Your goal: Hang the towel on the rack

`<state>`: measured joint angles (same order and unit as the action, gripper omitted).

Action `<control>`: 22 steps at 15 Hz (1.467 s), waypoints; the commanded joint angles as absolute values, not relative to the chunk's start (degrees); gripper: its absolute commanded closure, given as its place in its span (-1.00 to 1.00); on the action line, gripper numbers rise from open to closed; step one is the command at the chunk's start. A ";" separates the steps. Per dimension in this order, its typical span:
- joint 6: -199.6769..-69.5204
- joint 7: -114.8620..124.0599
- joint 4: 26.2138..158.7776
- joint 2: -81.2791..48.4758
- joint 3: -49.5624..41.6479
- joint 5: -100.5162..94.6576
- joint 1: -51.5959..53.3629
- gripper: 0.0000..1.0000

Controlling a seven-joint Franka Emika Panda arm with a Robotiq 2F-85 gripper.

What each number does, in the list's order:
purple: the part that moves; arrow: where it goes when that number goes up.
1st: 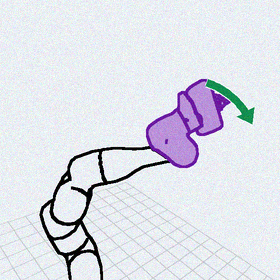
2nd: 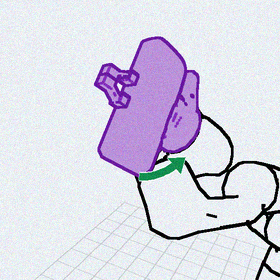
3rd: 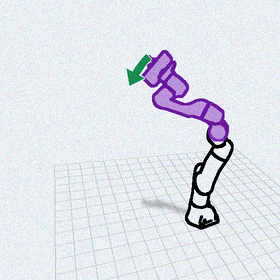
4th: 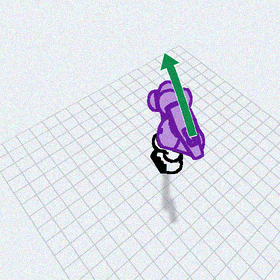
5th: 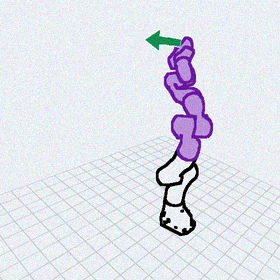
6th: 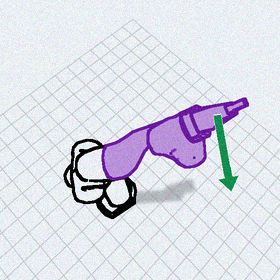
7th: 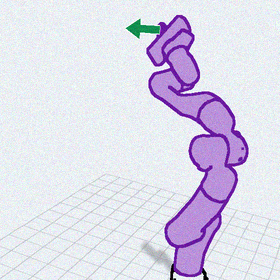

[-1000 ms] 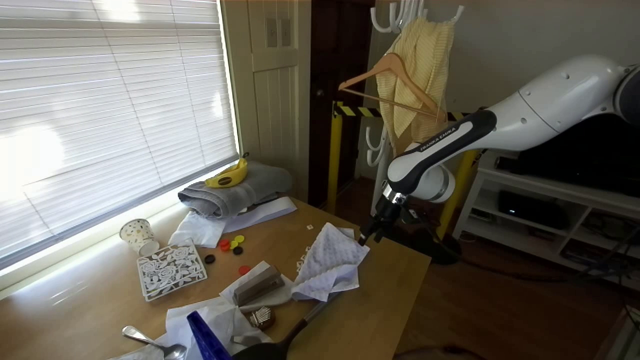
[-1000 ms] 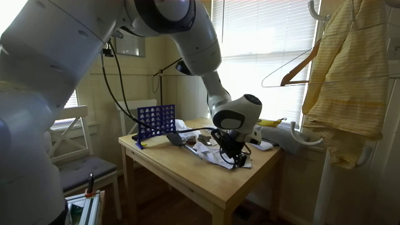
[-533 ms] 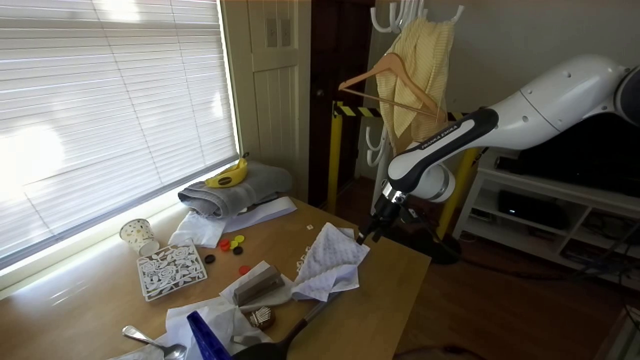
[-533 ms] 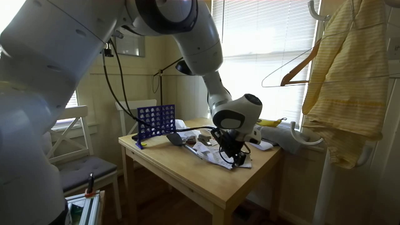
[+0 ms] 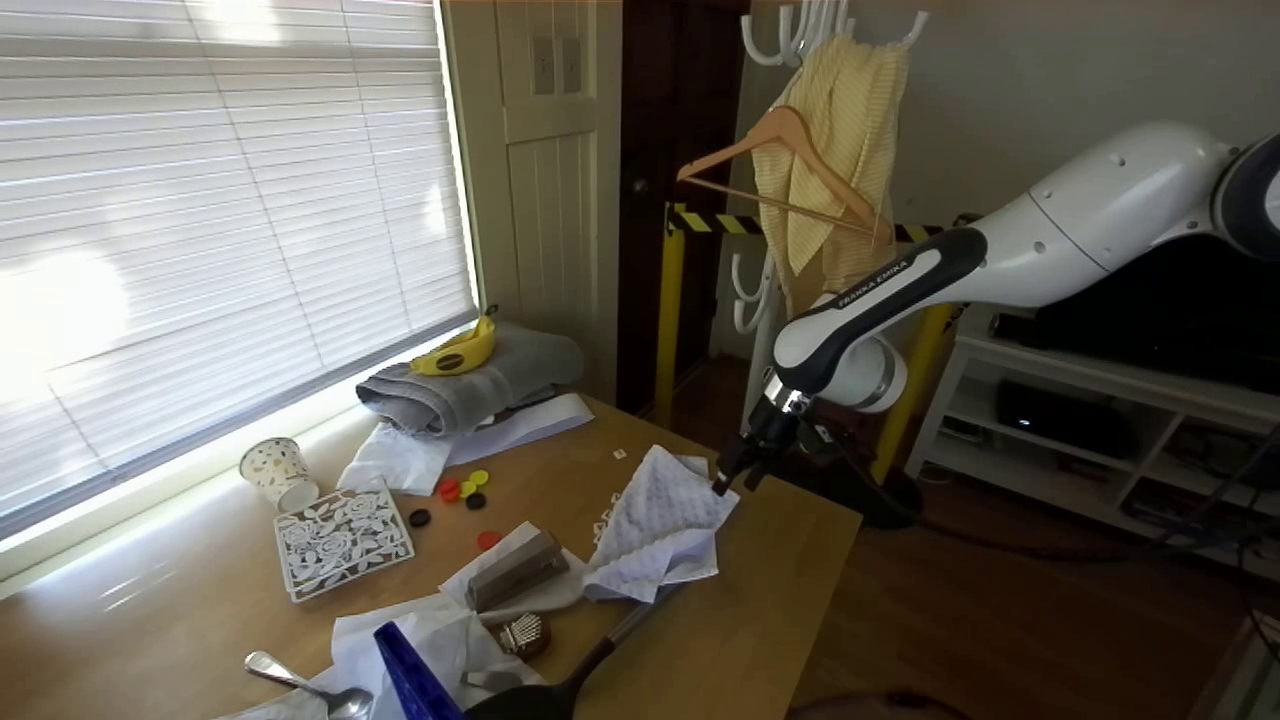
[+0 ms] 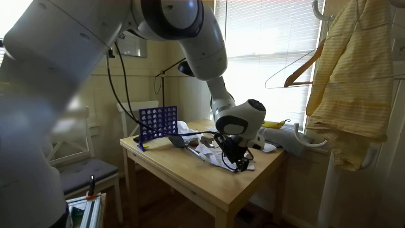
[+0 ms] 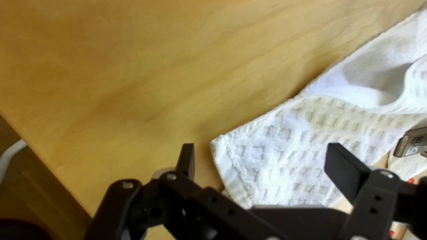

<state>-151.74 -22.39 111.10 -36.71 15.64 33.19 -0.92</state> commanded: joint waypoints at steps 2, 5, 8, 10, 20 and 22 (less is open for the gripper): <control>-153.31 -20.76 108.47 -39.58 16.85 30.83 -1.51 -1.00; -153.80 -20.78 107.75 -40.42 17.33 30.64 -1.78 -1.00; -153.60 -21.04 106.91 -41.27 17.89 30.57 -2.09 -1.00; -153.40 -21.11 106.29 -41.79 18.14 30.50 -2.21 -1.00; -149.90 -20.75 103.79 -43.56 19.11 30.06 -2.76 -0.36; -149.34 -20.68 103.57 -43.58 19.01 30.09 -2.72 -0.09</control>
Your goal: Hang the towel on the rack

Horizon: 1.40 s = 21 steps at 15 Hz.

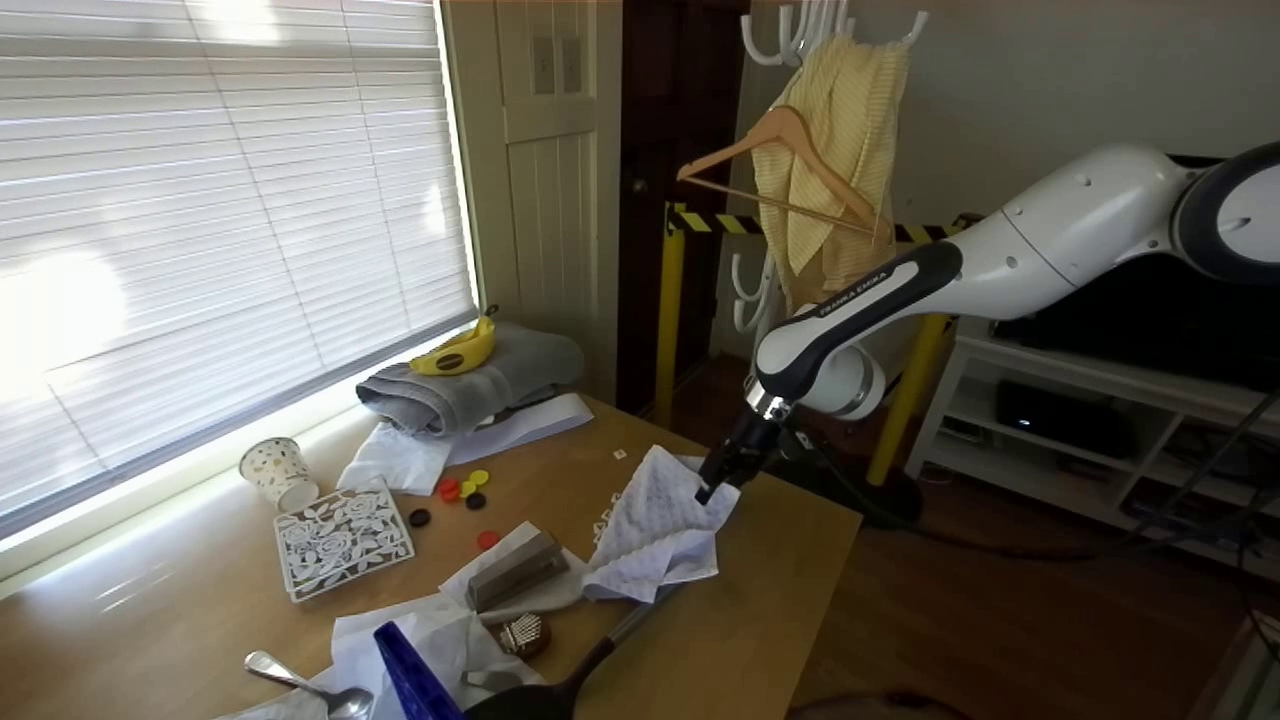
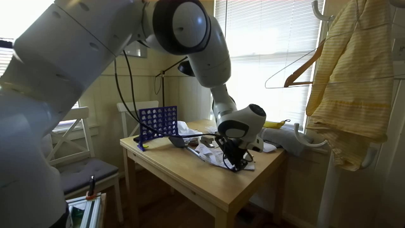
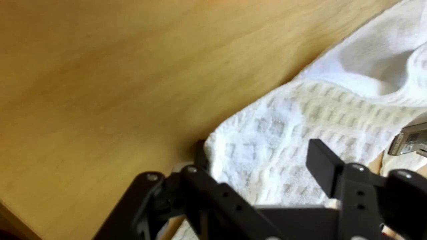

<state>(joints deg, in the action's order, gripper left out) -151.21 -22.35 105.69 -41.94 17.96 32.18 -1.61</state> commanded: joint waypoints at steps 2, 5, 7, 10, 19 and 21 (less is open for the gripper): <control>-148.90 -20.50 103.45 -43.56 18.82 30.10 -2.60 0.24; -148.81 -18.58 104.23 -42.53 17.59 29.37 -1.74 0.65; -149.88 -17.41 105.34 -41.12 17.09 28.47 -1.52 0.94; -150.38 -15.45 106.46 -39.02 16.48 26.77 -1.16 1.00; -151.14 -13.65 107.44 -34.52 16.35 21.67 0.62 0.98; -152.27 -12.83 108.16 -31.69 15.31 19.24 2.07 0.98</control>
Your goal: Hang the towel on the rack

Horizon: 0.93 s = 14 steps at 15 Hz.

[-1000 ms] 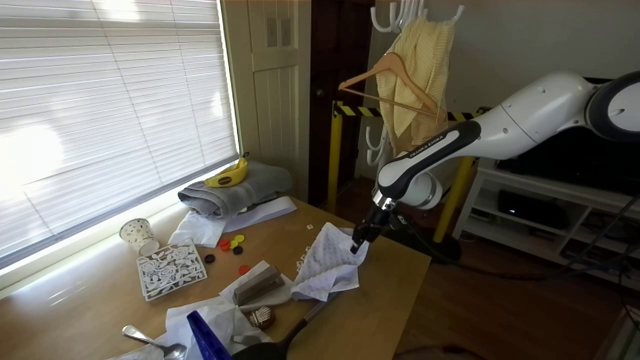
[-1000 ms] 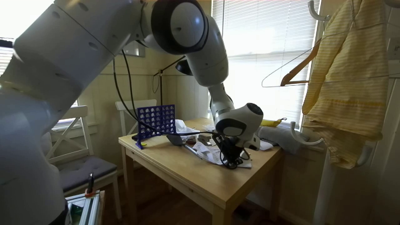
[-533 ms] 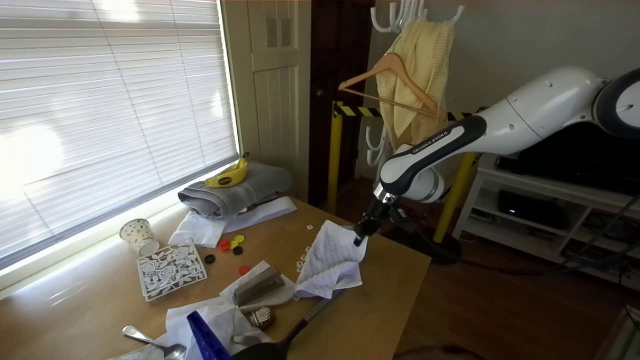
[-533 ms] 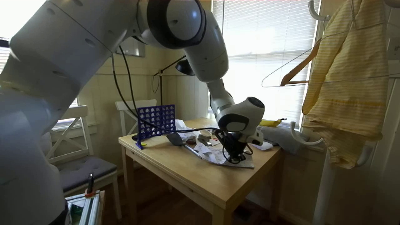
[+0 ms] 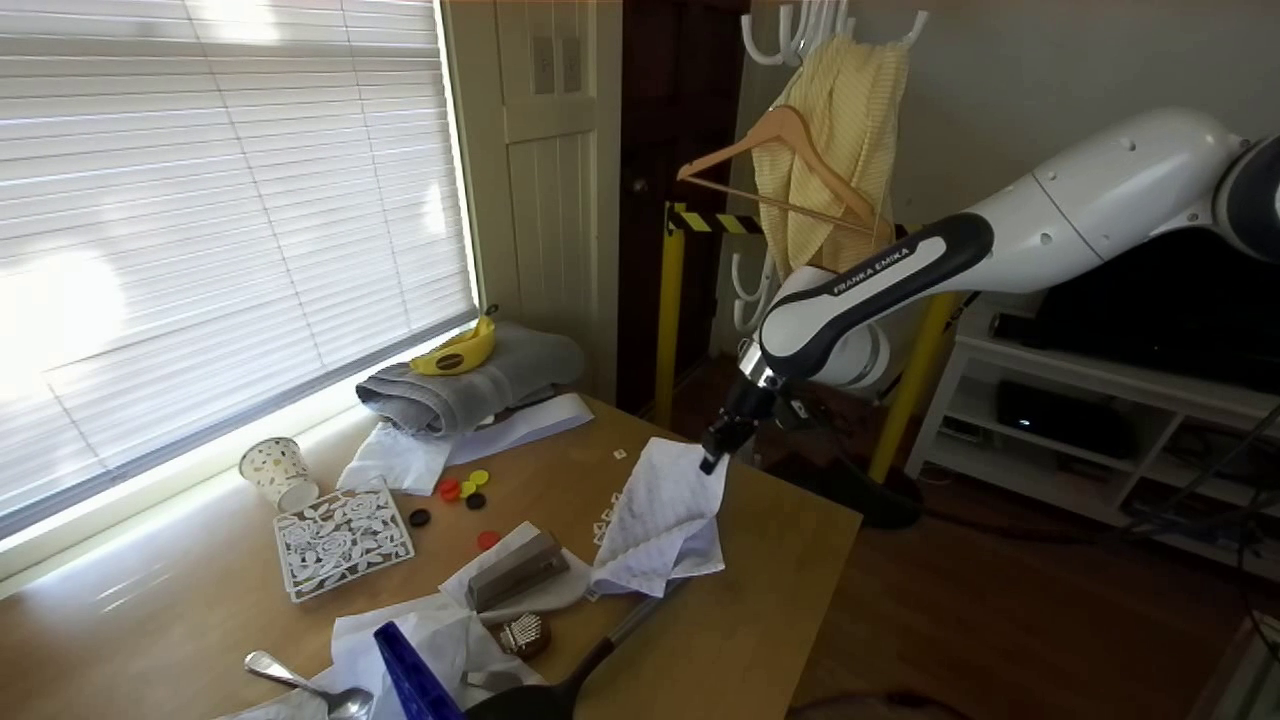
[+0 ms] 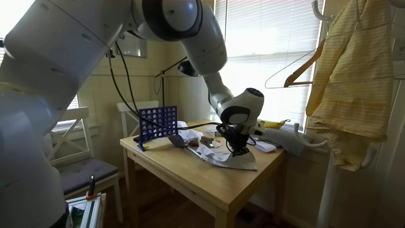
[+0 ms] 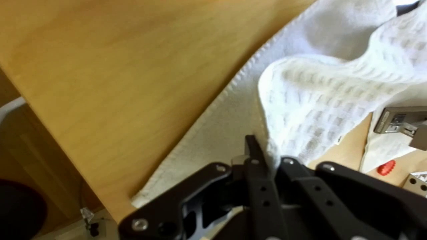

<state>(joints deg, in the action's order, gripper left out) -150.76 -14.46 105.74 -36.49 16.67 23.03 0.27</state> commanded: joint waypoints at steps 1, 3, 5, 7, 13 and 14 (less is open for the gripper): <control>-152.50 -12.49 108.72 -30.06 14.57 17.29 2.97 0.98; -153.45 -11.72 109.95 -26.46 12.65 12.64 5.01 0.98; -156.15 -10.62 111.48 -22.54 11.01 8.45 6.81 0.98; -158.84 -8.65 112.91 -18.85 9.40 4.65 8.40 0.98; -157.71 -7.19 111.93 -16.85 9.09 2.47 8.33 0.92; -157.71 -7.18 112.32 -16.62 9.01 2.43 8.34 0.92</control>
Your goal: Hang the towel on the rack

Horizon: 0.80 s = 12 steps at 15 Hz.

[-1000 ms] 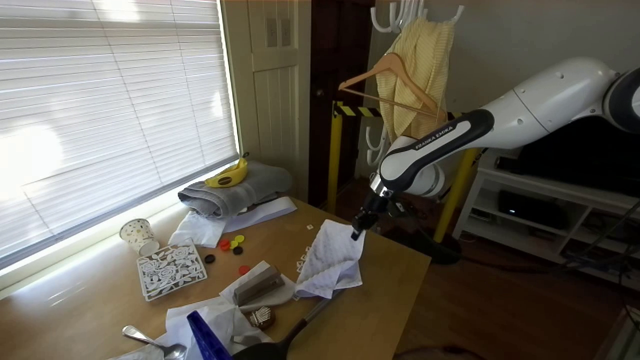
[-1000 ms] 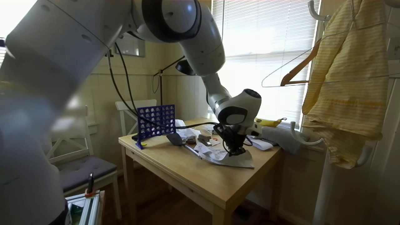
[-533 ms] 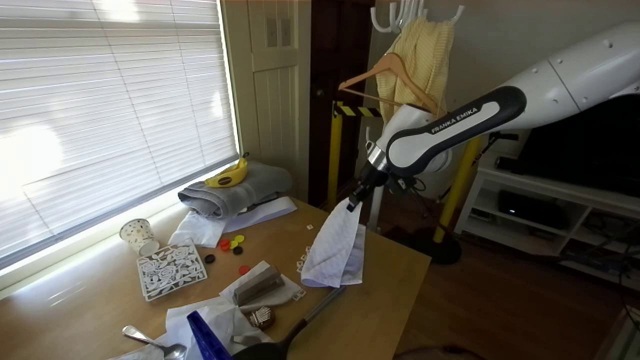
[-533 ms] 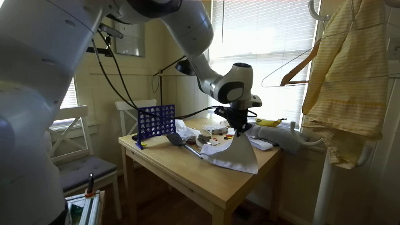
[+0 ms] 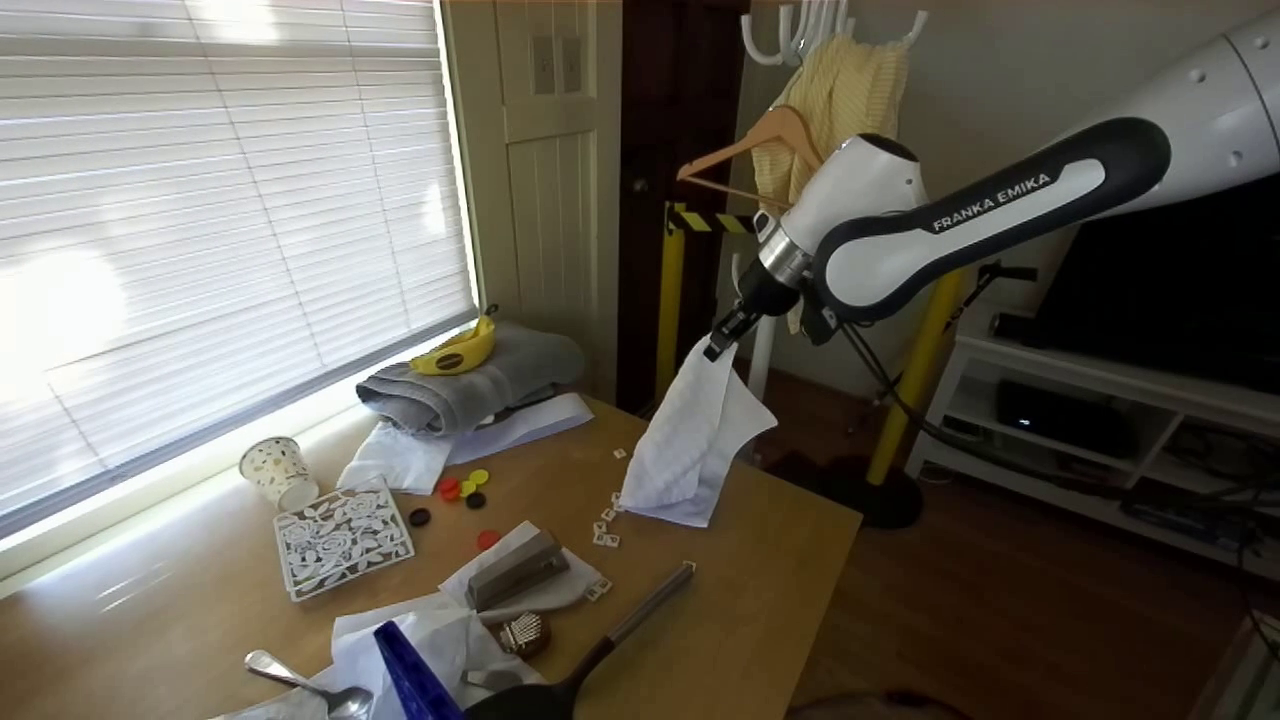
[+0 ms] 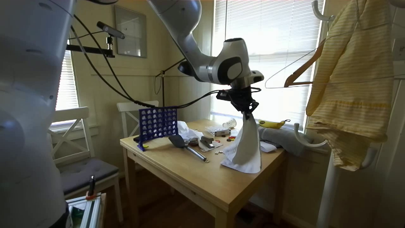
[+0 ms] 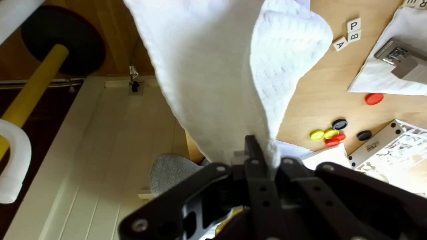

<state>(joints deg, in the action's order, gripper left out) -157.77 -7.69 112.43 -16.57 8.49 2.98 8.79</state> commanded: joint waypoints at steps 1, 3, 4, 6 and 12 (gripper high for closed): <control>-157.71 -7.17 112.48 -16.63 8.96 2.40 8.34 0.98; -159.62 -4.31 109.60 -17.81 6.90 -0.75 9.59 0.98; -160.92 -3.54 108.65 -17.79 6.23 -1.86 9.92 0.98; -162.90 -1.65 106.50 -16.74 3.99 -6.19 10.73 0.98; -169.49 6.80 95.87 -16.81 -5.31 -19.57 16.24 0.98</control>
<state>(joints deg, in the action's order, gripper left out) -167.54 0.96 101.54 -15.90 -0.35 -12.66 12.51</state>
